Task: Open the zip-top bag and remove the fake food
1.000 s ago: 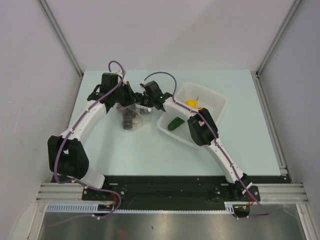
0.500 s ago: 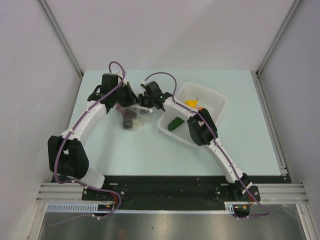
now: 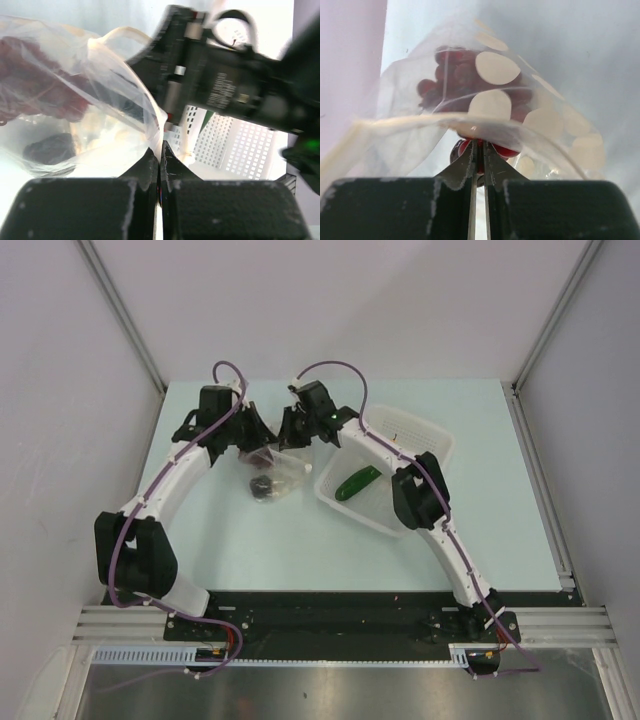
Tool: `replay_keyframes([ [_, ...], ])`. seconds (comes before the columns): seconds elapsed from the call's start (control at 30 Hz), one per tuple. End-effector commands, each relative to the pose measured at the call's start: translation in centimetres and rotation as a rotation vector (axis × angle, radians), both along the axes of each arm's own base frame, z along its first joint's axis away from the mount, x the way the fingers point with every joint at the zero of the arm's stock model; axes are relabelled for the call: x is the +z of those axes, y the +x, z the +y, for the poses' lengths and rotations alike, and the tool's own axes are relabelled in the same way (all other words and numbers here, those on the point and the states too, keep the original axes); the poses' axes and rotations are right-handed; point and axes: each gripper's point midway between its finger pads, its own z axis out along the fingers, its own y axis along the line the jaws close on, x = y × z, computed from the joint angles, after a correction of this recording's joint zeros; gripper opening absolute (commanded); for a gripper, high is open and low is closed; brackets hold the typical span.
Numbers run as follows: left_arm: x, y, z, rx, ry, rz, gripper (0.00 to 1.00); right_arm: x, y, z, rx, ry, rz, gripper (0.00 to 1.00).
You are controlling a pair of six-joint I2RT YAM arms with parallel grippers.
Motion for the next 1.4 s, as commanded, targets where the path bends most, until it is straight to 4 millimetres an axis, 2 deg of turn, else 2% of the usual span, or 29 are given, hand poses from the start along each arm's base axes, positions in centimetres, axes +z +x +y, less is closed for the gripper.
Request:
replay_keyframes([
  [0.0,1.7,1.0,0.9,0.006,0.004,-0.064,0.00,6.6,0.0,-1.3,-0.002,0.011,-0.114,0.09],
  [0.03,1.9,1.0,1.2,0.012,0.003,-0.067,0.00,7.6,-0.1,-1.6,-0.005,0.010,-0.132,0.09],
  [0.1,1.7,1.0,1.8,0.026,0.006,-0.066,0.00,8.2,-0.4,-2.1,0.006,-0.012,-0.156,0.09],
  [0.13,1.6,1.0,2.0,0.033,0.006,-0.066,0.00,9.3,-0.5,-2.4,0.004,-0.011,-0.174,0.09],
  [0.33,0.4,0.5,2.8,0.058,-0.013,-0.042,0.00,12.3,-1.0,-3.8,0.011,-0.030,-0.236,0.10],
  [0.67,-0.5,0.5,3.5,0.061,0.009,-0.020,0.00,19.8,-1.2,-5.7,-0.045,0.038,-0.340,0.11],
  [0.77,-0.7,0.4,3.3,0.060,0.000,-0.013,0.00,22.7,-1.6,-6.6,-0.066,0.063,-0.378,0.11],
  [0.87,-0.8,0.3,3.4,0.066,-0.004,-0.012,0.00,25.3,-1.9,-8.1,-0.093,0.084,-0.410,0.11],
  [0.9,-0.8,0.3,3.5,0.068,-0.002,-0.014,0.00,25.8,-1.6,-9.0,-0.114,0.078,-0.421,0.11],
  [0.93,-0.8,0.3,3.5,0.067,0.001,-0.014,0.00,27.2,-2.1,-9.8,-0.124,0.081,-0.444,0.11],
  [1.0,-0.8,0.2,3.7,0.069,0.007,-0.010,0.00,28.2,-2.1,-11.3,-0.153,0.061,-0.475,0.11],
  [1.03,-0.6,0.3,3.6,0.066,0.008,-0.014,0.00,29.5,-2.6,-12.4,-0.170,0.063,-0.496,0.11],
  [1.13,-0.5,0.4,3.9,0.070,0.010,-0.008,0.00,29.3,-2.6,-15.2,-0.221,0.023,-0.485,0.11],
  [1.17,-0.4,0.5,3.9,0.070,0.010,-0.008,0.00,30.8,-3.6,-16.6,-0.241,0.030,-0.507,0.11],
  [1.2,-0.4,0.6,3.9,0.071,0.012,-0.010,0.00,28.7,-3.4,-17.6,-0.259,-0.016,-0.472,0.11],
  [1.23,-0.3,0.6,3.9,0.068,0.012,-0.012,0.00,28.6,-3.9,-18.6,-0.270,-0.029,-0.468,0.11],
  [1.27,-0.4,0.6,3.9,0.068,0.012,-0.012,0.00,29.1,-4.5,-20.3,-0.298,-0.035,-0.476,0.11],
  [1.3,-0.4,0.7,3.9,0.068,0.011,-0.014,0.00,26.9,-4.7,-21.4,-0.311,-0.079,-0.437,0.11],
  [1.33,-0.5,0.7,3.9,0.070,0.012,-0.014,0.00,26.0,-5.2,-22.3,-0.319,-0.097,-0.418,0.11],
  [1.37,-0.4,0.7,4.0,0.072,0.012,-0.014,0.00,26.5,-5.9,-23.9,-0.345,-0.096,-0.423,0.11],
])
